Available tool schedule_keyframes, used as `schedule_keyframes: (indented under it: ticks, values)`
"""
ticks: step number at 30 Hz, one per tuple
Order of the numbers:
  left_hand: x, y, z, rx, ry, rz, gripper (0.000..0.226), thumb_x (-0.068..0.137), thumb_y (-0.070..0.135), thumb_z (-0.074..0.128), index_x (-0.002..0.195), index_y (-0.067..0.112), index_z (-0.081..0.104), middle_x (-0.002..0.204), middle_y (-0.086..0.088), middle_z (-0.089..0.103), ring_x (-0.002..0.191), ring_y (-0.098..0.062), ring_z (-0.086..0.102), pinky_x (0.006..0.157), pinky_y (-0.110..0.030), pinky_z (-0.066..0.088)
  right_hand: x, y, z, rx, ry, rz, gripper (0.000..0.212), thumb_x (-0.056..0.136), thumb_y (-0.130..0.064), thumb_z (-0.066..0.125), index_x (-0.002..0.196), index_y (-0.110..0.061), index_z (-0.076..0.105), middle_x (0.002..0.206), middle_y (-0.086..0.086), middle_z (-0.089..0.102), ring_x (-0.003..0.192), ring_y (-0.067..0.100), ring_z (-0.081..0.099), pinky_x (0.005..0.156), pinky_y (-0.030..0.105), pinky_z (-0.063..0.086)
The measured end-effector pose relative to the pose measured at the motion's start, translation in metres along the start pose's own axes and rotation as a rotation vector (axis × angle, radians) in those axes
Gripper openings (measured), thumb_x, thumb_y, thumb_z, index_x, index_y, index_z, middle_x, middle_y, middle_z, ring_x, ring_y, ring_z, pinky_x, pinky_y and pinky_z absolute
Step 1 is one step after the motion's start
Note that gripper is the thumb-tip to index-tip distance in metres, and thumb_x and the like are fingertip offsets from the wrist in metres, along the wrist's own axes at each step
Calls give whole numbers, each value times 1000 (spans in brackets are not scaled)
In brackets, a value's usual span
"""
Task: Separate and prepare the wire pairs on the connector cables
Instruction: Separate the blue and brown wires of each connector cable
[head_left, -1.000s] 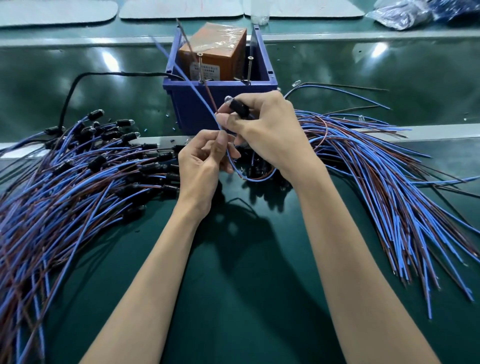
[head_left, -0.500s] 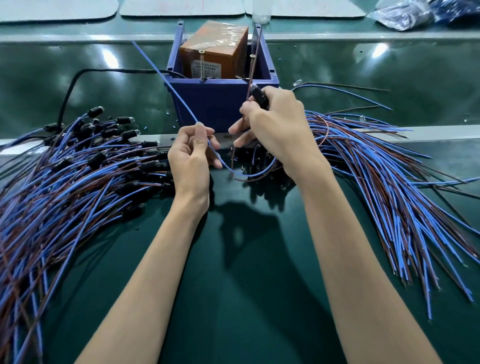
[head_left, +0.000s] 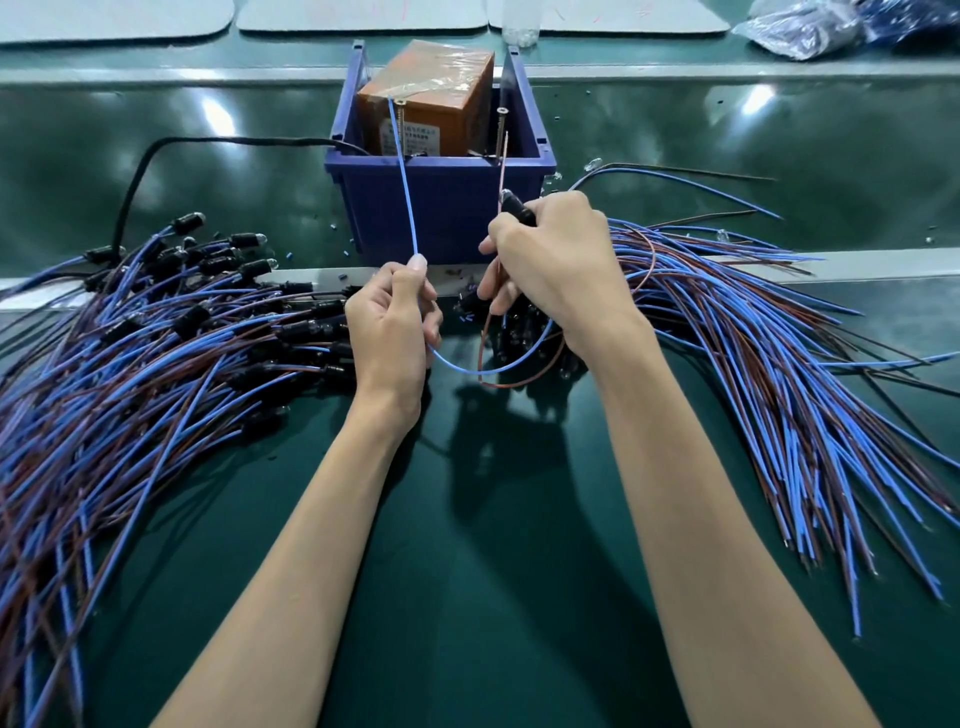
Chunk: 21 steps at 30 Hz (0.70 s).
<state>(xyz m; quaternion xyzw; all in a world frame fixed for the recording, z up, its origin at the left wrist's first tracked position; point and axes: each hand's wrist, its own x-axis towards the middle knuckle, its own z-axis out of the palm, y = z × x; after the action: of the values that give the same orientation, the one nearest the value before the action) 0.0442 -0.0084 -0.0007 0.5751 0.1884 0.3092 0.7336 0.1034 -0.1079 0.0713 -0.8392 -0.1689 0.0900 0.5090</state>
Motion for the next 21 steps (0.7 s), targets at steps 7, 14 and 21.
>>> schedule_keyframes:
  ticks: [7, 14, 21]
  values:
    - [0, 0, 0, -19, -46, -1, 45, 98, 12, 42, 55, 15, 33, 42, 9, 29, 32, -5, 21, 34, -20, 19, -1, 0, 1, -31, -12, -35, 25, 86, -12, 45, 80, 2, 65, 45, -2, 64, 35, 6, 56, 44, 10, 42]
    - [-4, 2, 1, 5, -136, 14, 41, 95, 8, 43, 59, 17, 27, 46, 8, 22, 38, -7, 16, 35, -20, 15, -1, -2, 1, -41, 0, -45, 22, 85, -12, 49, 82, 2, 66, 41, -5, 60, 31, 4, 48, 42, 10, 39]
    - [-6, 3, 0, 16, -178, 19, 41, 91, 11, 46, 55, 17, 27, 46, 9, 22, 39, -7, 16, 36, -17, 15, -2, -4, 1, -51, -28, -73, 22, 84, -13, 50, 78, 1, 66, 41, -5, 59, 32, 4, 45, 43, 12, 39]
